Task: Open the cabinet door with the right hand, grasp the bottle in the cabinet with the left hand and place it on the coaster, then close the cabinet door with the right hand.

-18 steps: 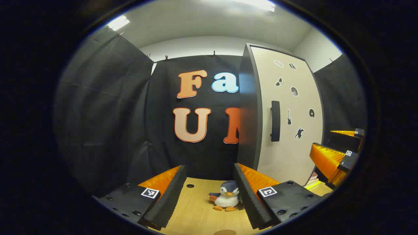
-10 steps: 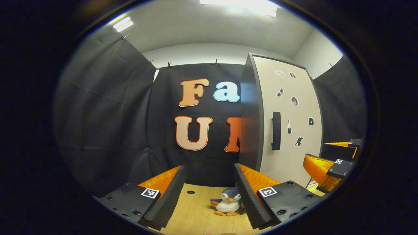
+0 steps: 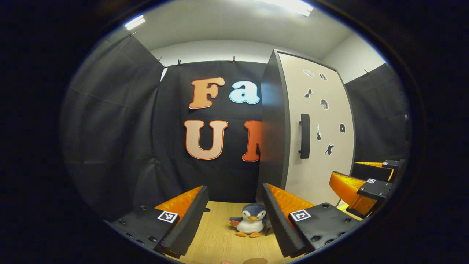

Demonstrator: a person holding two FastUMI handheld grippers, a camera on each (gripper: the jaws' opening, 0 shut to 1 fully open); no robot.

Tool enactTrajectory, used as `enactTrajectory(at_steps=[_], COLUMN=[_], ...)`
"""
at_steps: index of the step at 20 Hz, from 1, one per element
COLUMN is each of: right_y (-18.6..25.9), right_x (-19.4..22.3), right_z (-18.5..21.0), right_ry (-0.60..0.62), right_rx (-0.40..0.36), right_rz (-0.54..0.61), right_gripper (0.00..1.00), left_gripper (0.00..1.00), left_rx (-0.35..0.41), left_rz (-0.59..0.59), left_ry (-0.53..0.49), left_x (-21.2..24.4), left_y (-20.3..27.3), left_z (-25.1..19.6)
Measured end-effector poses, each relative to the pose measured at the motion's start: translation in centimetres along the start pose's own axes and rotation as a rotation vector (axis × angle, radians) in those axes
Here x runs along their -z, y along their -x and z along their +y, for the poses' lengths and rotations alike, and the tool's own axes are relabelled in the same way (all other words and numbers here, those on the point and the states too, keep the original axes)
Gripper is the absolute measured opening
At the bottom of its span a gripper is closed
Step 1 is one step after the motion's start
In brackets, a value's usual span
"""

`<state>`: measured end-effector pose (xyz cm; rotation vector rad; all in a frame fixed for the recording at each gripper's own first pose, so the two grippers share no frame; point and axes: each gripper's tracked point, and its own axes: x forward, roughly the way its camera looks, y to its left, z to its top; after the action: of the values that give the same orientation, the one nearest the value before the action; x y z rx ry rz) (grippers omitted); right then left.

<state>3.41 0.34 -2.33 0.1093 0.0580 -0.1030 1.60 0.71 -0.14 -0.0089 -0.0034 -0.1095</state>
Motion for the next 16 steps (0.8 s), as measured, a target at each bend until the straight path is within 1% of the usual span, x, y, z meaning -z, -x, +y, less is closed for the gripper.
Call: enactTrajectory(at_steps=[1,2,3,5,8,9,11,12,14,15,16], right_y=[-0.2,-0.5,-0.8,-1.5,-3.0,-3.5,-4.9,-5.7,-7.6,-8.5,-9.4], right_x=[0.1,0.2,0.2,0.3,-0.1,-0.2,-0.5,-0.8,-1.7,-2.0,-2.5], right_z=[0.1,0.2,0.2,0.3,0.2,0.3,0.4,0.3,-0.1,-0.4,-0.6], right_ry=[0.0,0.001,0.001,0.006,0.035,0.043,0.045,0.043,0.044,0.045,0.046], right_rx=[-0.003,-0.002,0.0,0.008,0.025,0.027,0.029,0.037,0.061,0.074,0.087], right_rz=[0.005,0.008,0.011,0.009,-0.003,-0.01,-0.017,-0.024,-0.038,-0.043,-0.052], right_gripper=[0.95,0.95,0.95,0.95,0.95,0.95,0.95,0.95,0.95,0.95,0.95], left_gripper=[0.96,0.95,0.96,0.95,0.95,0.96,0.95,0.94,0.94,0.96,0.95], left_rx=[-0.003,0.0,0.002,0.001,-0.002,-0.007,-0.011,-0.019,-0.023,-0.024,-0.027], left_rz=[-0.002,-0.004,-0.004,0.005,0.014,0.015,0.022,0.027,0.05,0.058,0.062], left_ry=[-0.001,0.001,0.002,-0.002,-0.018,-0.026,-0.04,-0.04,-0.03,-0.021,-0.012], left_x=[-0.1,-0.2,-0.2,-0.1,-0.2,-0.2,0.0,0.3,0.8,1.1,1.2], left_y=[-0.1,-0.3,-0.4,-0.6,-0.9,-0.9,-0.8,-0.8,-1.2,-1.2,-1.4], left_z=[0.2,0.2,0.2,0.4,1.0,1.4,1.8,2.2,3.1,3.3,3.7])
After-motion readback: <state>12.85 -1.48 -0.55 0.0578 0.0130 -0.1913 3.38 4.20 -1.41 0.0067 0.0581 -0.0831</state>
